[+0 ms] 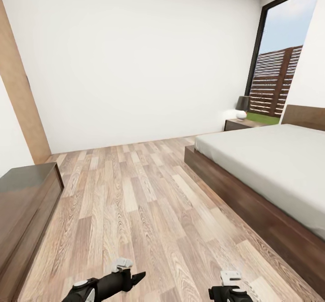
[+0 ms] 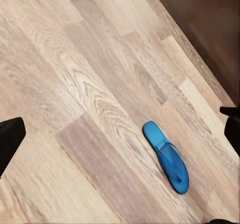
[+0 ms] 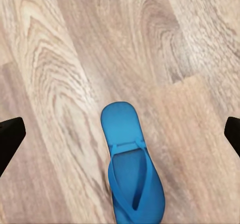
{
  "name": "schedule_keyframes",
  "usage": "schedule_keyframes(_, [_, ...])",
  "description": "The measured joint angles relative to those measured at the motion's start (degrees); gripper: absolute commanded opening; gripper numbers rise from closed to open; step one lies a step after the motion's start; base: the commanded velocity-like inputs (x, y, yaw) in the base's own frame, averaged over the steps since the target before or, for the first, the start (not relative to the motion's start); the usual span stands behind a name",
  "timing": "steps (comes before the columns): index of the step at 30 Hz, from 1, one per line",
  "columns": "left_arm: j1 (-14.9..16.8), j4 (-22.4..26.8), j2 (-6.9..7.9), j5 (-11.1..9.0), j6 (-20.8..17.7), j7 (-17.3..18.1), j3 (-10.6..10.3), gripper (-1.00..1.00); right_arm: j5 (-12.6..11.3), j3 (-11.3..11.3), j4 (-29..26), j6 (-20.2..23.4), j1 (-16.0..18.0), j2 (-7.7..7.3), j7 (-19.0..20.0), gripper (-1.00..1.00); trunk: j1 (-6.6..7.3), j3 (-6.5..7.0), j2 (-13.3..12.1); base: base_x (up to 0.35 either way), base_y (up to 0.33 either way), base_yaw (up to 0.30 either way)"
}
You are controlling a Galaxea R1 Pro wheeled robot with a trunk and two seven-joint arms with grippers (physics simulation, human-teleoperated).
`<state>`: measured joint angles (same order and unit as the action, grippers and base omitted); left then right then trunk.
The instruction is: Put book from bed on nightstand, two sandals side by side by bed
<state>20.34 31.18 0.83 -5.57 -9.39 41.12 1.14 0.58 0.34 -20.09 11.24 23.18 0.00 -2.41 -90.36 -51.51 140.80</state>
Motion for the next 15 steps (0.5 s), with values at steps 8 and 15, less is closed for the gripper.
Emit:
schedule_keyframes(8, [0.49,12.88,-1.34,-7.48,-8.85,2.28,-0.14,1.0,-0.02,0.05,0.0,0.0,0.02,0.0,0.0,1.0,-1.38,-1.52,2.44,0.0,0.0,0.0])
schedule_keyframes(15, [0.48,14.53,-1.05,-9.07,-10.64,7.66,-0.16,1.0,0.05,0.05,0.0,0.03,0.02,0.0,0.0,1.0,-1.56,-3.07,2.54,0.0,0.0,0.0])
